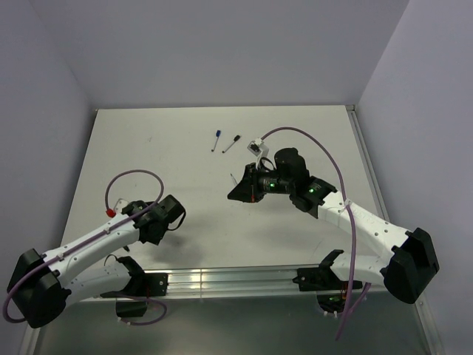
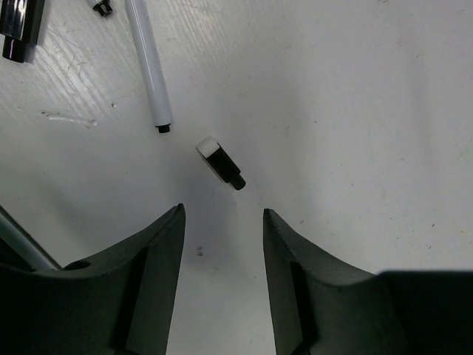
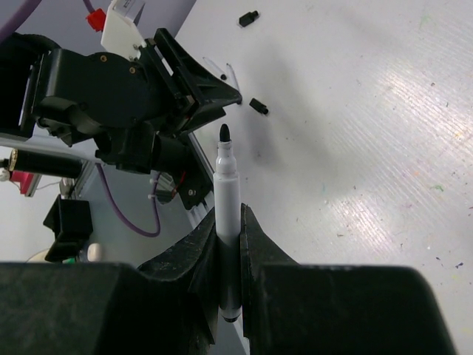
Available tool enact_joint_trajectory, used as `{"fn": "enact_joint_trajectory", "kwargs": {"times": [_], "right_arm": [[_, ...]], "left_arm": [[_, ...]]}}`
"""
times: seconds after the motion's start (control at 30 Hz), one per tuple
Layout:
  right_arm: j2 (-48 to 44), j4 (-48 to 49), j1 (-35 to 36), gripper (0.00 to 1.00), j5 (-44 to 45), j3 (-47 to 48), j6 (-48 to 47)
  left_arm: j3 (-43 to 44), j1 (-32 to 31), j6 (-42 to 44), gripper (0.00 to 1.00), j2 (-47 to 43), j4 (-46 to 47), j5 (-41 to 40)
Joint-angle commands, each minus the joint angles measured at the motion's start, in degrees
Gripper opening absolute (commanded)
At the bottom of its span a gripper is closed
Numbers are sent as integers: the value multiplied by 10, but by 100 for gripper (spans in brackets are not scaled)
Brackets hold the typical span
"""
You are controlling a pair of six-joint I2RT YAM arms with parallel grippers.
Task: Insert the pens into the pen caps
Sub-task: Insert the pen cap onto the pen.
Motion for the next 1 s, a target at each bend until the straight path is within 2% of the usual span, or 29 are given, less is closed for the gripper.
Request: {"fn": "enact_joint_trajectory", "kwargs": {"times": [0.0,0.2,0.37,0.97], "right_arm": [[-16,16,4,0,0,-7,-10],[-16,15,4,0,2,-8,-12],[-14,14,4,0,3,-7,-14],[-14,15,3,0,9,-14,-15]], "left_arm": [[-4,17,-150,51,7,31,-14],[-18,72,-79,52,19,102,2],[-16,100,-55,52,37,124,14],[-60,113,-64,52,39,153,49]]}}
